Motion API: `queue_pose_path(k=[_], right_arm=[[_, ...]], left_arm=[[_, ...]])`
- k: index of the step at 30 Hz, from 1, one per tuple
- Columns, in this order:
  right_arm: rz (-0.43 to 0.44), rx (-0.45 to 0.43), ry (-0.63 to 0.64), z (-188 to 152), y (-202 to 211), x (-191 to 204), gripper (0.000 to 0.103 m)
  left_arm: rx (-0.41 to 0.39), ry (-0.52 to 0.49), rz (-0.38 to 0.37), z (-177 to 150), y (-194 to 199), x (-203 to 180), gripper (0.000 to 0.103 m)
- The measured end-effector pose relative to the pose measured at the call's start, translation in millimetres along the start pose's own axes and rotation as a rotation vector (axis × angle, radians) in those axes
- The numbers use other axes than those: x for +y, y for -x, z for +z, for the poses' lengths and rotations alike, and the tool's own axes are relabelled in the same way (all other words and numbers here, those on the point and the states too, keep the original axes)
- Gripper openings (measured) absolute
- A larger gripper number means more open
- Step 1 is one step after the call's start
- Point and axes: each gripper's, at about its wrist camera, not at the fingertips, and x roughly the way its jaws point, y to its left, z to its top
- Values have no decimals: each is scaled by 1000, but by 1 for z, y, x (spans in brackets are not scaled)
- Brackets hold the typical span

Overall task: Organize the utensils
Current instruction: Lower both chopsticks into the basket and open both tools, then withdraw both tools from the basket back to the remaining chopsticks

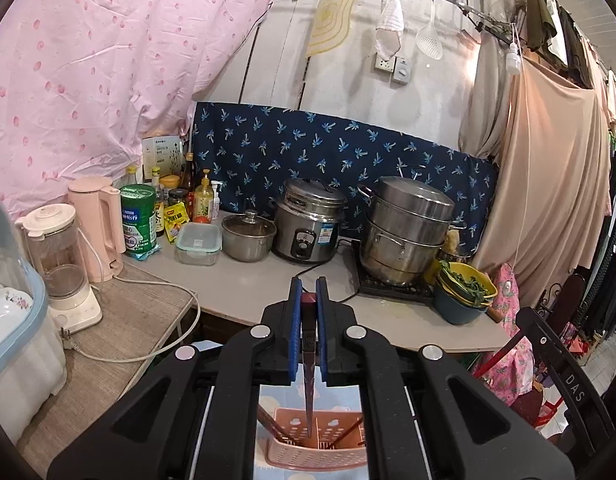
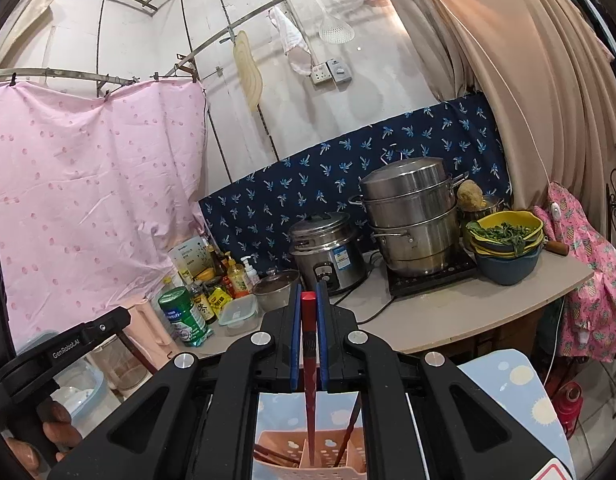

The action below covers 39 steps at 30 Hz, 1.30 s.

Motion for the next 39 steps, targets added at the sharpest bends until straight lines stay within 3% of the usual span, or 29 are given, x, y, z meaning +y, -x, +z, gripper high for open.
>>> queue_pose_path(k=[9,19,22,24,25,29,33,39], right_arm=[[-41,114,-8,-38,-52,-18,7],[-67,207,-8,-76,-71,-31,7],[-75,204,0,-78,-68,-31,13],[-78,200,-6,-77,-64,-32,22],[-80,195,-9,-77,-61,-33,23],[-77,189,-9,-76,-50,-33,24],[-76,190,10,-78,-35,-28,24],[-69,198,37,-90,-10,-17,24]], left_arm=[[92,-5,11,-31,-47,6,7],[172,1,20,-59,-69,11,7],[160,-12,39,-64,-67,9,11],[165,-10,36,-65,-65,9,23],[165,-9,36,-66,-64,10,24],[174,-8,35,-70,-58,11,25],[176,-13,43,-76,-46,11,33],[182,-29,49,-86,-26,10,33]])
